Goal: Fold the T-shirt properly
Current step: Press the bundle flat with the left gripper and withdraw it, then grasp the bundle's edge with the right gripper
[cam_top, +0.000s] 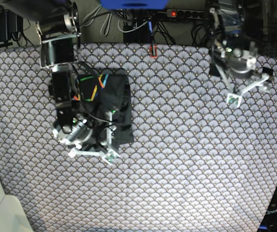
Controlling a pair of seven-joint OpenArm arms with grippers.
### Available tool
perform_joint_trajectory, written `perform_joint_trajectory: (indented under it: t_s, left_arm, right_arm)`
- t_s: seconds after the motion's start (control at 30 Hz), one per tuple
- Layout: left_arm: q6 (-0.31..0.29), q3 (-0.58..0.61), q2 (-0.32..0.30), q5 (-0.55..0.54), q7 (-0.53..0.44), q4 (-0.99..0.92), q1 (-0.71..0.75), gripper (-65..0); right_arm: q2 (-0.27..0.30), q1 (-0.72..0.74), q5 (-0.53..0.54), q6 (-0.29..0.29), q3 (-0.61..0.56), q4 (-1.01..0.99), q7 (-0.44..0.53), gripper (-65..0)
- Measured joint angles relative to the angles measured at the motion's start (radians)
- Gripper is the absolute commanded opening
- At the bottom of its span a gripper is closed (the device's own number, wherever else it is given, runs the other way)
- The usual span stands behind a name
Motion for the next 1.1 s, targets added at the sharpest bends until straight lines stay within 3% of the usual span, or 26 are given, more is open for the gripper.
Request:
perform_joint_trajectory:
  t_s: [0.07, 0.17, 0.3, 0.8, 1.1]
  left_arm:
    - [0.005, -0.037, -0.024, -0.074, 0.003, 0.0, 0.018, -11.3]
    - [0.0, -0.084, -0.045, -0.162, 0.0, 0.0, 0.03, -29.1]
    - [0.005, -0.143, -0.045, -0.179, 0.01, -0.001, 0.04, -49.6]
    - [0.005, -0.151, -0.048, -0.185, 0.0, -0.001, 0.053, -47.7]
    - [0.005, -0.151, -0.048, -0.188, 0.0, -0.001, 0.05, -47.7]
  right_arm:
    - [-0.011, 0.029, -0.006, 0.0, 0.0, -0.042, 0.014, -35.3]
    - [-0.016, 0.077, 0.0, -0.003, -0.008, -0.065, 0.042, -35.3]
    - [-0.016, 0.135, -0.002, -0.002, -0.008, -0.169, 0.042, -35.3]
    - [-0.013, 0.292, -0.002, -0.003, -0.008, -0.568, 0.254, -35.3]
    - [0.003, 0.287, -0.003, -0.003, -0.009, -0.628, 0.271, -35.5]
